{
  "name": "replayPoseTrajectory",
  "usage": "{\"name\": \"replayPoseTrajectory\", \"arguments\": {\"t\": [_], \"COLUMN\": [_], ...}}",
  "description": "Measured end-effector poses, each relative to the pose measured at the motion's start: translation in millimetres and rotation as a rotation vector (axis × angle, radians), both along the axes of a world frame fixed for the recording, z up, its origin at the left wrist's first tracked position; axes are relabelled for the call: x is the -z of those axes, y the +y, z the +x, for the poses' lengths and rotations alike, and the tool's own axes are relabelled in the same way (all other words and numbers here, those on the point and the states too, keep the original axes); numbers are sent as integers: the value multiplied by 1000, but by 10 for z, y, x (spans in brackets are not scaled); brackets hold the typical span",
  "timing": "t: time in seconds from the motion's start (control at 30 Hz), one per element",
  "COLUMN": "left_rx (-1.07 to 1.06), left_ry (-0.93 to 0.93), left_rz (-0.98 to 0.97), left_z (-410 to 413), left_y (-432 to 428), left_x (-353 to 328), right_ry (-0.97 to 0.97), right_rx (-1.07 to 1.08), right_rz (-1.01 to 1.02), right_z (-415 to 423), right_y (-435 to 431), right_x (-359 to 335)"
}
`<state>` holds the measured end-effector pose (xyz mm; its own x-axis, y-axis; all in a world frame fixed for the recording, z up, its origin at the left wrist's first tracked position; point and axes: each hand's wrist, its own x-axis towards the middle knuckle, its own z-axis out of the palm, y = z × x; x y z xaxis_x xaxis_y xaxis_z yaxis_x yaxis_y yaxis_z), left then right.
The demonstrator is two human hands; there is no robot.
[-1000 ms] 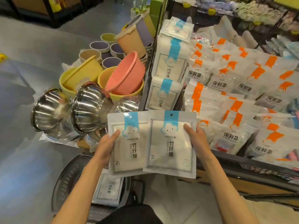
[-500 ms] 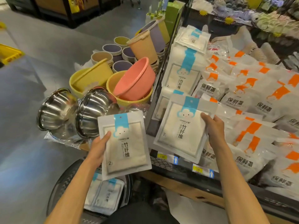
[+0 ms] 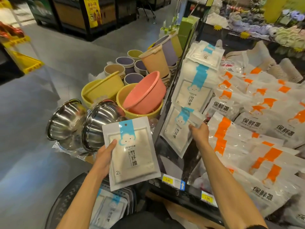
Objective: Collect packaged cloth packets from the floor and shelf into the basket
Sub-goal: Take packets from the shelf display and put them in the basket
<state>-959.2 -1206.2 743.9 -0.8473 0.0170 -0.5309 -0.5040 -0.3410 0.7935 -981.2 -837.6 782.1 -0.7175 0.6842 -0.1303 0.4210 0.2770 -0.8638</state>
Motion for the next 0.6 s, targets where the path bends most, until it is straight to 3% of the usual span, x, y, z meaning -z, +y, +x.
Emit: {"name": "replayPoseTrajectory", "arguments": {"t": [0.13,0.6], "left_rx": [-15,22], "left_ry": [12,64], "left_rz": [1,-53], "left_z": [-38,-316], "left_y": [65,281], "left_x": [-47,-86], "right_ry": [-89,-24], "right_rx": [13,10], "right_rz": [28,-189], "right_z": [-166,-329], "right_y": [0,100], "right_x": [184,594]}}
